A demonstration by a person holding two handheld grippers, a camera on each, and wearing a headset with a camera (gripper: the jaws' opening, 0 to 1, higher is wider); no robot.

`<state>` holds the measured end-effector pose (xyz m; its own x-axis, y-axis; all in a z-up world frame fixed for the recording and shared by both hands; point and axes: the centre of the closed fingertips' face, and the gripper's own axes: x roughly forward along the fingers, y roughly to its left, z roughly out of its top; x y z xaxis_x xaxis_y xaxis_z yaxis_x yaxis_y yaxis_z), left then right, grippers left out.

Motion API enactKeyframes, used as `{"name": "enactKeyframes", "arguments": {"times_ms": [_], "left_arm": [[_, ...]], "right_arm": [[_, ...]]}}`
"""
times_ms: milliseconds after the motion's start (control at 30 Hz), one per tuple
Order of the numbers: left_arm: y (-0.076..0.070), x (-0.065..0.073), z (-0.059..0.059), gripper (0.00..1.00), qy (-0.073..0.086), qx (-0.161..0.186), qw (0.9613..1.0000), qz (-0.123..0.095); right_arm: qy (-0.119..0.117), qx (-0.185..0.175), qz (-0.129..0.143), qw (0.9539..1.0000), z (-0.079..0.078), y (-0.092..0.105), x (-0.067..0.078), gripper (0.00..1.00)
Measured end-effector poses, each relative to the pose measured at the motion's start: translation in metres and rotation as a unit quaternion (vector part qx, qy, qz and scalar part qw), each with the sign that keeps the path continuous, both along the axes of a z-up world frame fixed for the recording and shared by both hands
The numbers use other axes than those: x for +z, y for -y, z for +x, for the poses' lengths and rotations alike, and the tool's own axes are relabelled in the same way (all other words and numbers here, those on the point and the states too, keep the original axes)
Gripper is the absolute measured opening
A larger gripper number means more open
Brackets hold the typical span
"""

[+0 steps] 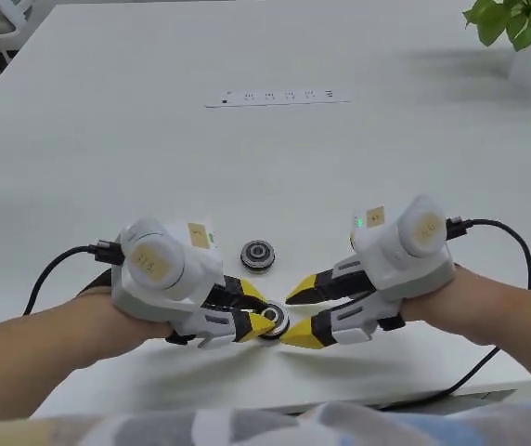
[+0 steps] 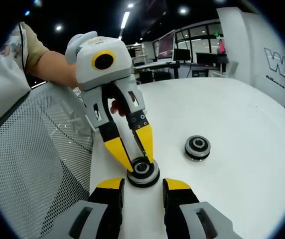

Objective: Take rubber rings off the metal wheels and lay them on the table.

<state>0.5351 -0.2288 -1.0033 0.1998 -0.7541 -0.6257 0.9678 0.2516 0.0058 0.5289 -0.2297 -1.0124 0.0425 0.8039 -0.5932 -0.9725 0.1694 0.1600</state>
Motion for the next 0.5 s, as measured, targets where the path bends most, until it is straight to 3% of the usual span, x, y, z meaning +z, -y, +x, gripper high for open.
{"name": "enactKeyframes", "arguments": {"times_ms": [500], "left_arm": [[0.0003,0.0003,0.0023,0.13,0.003,0.008,1.0,0.001]], "right_arm": [[-0.01,-0.008,0.003,0.9999,-0.0005,-0.0026,-0.0064,0.2]]}}
